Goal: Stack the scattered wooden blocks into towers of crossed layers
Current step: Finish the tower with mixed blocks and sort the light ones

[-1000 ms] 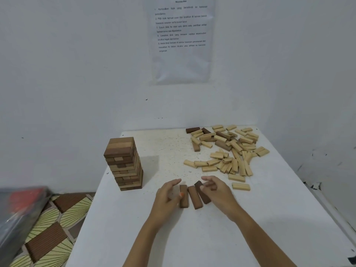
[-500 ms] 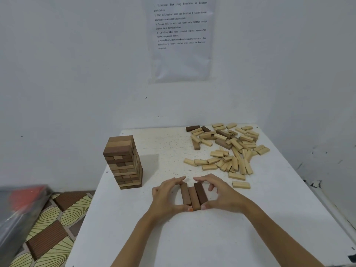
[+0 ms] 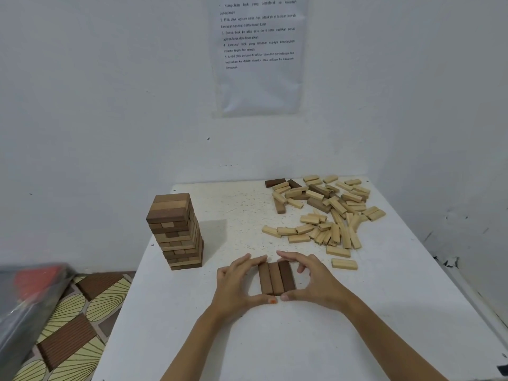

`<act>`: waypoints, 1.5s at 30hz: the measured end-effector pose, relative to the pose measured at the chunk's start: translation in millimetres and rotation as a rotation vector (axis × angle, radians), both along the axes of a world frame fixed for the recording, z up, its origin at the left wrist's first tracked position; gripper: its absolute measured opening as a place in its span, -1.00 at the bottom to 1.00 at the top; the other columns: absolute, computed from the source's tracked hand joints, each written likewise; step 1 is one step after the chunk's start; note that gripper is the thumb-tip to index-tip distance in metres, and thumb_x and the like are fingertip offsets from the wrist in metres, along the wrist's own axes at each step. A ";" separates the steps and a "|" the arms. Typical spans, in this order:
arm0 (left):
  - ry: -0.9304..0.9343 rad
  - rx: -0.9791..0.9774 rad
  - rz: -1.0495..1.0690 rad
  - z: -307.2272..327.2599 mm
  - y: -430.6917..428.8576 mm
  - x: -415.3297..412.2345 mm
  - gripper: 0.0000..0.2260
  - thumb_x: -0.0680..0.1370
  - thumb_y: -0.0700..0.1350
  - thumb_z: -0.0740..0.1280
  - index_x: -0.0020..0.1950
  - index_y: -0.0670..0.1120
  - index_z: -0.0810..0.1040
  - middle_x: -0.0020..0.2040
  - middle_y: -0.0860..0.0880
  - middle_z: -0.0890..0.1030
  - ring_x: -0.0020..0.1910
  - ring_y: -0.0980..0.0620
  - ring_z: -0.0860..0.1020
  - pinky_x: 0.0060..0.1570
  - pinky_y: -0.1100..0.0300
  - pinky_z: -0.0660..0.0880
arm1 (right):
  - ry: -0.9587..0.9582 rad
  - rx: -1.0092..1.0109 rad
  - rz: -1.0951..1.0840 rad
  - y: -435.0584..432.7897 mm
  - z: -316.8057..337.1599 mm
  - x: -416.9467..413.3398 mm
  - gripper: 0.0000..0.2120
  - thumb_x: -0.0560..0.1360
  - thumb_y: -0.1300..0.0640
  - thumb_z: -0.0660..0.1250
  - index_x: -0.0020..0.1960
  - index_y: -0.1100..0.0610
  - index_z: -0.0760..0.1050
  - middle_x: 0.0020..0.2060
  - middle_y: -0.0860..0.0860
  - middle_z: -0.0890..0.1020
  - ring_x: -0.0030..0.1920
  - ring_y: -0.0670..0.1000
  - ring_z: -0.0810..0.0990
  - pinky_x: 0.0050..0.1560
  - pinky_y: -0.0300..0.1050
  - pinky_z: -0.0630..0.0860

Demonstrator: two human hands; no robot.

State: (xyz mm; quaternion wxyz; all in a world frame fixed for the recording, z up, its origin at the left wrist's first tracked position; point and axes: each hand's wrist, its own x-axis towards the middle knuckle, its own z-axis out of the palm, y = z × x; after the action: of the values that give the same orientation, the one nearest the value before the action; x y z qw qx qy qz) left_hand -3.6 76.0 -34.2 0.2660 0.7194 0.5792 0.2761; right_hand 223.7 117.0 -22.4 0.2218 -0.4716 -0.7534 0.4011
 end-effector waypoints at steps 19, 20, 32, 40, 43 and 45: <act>-0.012 -0.113 -0.034 10.5 15.2 -0.6 -0.13 0.28 0.17 0.58 0.47 0.33 0.17 0.23 0.45 0.45 0.36 0.37 0.13 0.28 0.18 0.03 | 0.005 0.023 0.023 1.9 -5.0 -0.3 -0.12 0.23 -0.14 0.60 0.40 -0.39 0.21 0.19 -0.39 0.49 0.03 -0.09 0.35 0.19 -0.11 0.39; -0.013 -0.112 -0.035 10.3 15.1 -0.6 -0.12 0.28 0.17 0.58 0.47 0.33 0.17 0.23 0.45 0.45 0.36 0.37 0.13 0.29 0.19 0.02 | 0.004 0.021 0.024 1.8 -5.1 -0.2 -0.11 0.22 -0.14 0.60 0.40 -0.40 0.20 0.18 -0.40 0.48 0.03 -0.10 0.35 0.19 -0.12 0.39; -0.033 -0.100 -0.035 4.1 15.5 -2.1 -0.13 0.26 0.21 0.57 0.44 0.39 0.15 0.27 0.39 0.45 0.38 0.36 0.13 0.23 0.28 0.00 | -0.018 0.037 0.010 0.2 -6.8 -1.0 -0.07 0.18 -0.21 0.60 0.41 -0.42 0.17 0.17 -0.47 0.44 0.04 -0.15 0.36 0.20 -0.12 0.39; -0.038 -0.054 -0.048 4.7 15.5 -1.7 -0.06 0.30 0.17 0.56 0.53 0.25 0.07 0.24 0.46 0.45 0.39 0.39 0.16 0.27 0.44 -0.12 | -0.013 0.062 0.009 0.0 -7.6 -2.0 -0.05 0.18 -0.23 0.59 0.44 -0.38 0.15 0.20 -0.42 0.48 0.03 -0.11 0.36 0.16 -0.15 0.38; -0.062 -0.065 -0.041 4.2 15.7 -1.1 -0.07 0.30 0.15 0.57 0.53 0.22 0.10 0.23 0.45 0.47 0.39 0.45 0.15 0.37 0.34 -0.18 | -0.014 0.076 0.007 -0.5 -8.9 -1.8 -0.05 0.19 -0.23 0.59 0.44 -0.38 0.15 0.20 -0.42 0.48 0.04 -0.11 0.37 0.13 -0.21 0.36; -0.057 -0.073 -0.049 2.7 15.8 -1.9 -0.08 0.30 0.17 0.56 0.53 0.22 0.09 0.25 0.45 0.46 0.40 0.44 0.15 0.39 0.29 -0.15 | -0.022 0.088 0.000 -1.3 -9.2 -2.4 -0.06 0.19 -0.23 0.59 0.43 -0.39 0.16 0.19 -0.45 0.46 0.03 -0.14 0.36 0.08 -0.26 0.32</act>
State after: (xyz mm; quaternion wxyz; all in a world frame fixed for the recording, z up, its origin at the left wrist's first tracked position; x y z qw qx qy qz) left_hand -5.5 91.9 -31.5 0.3151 0.7150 0.5633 0.2685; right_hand 221.3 115.7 -31.5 0.2339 -0.4658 -0.7727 0.3622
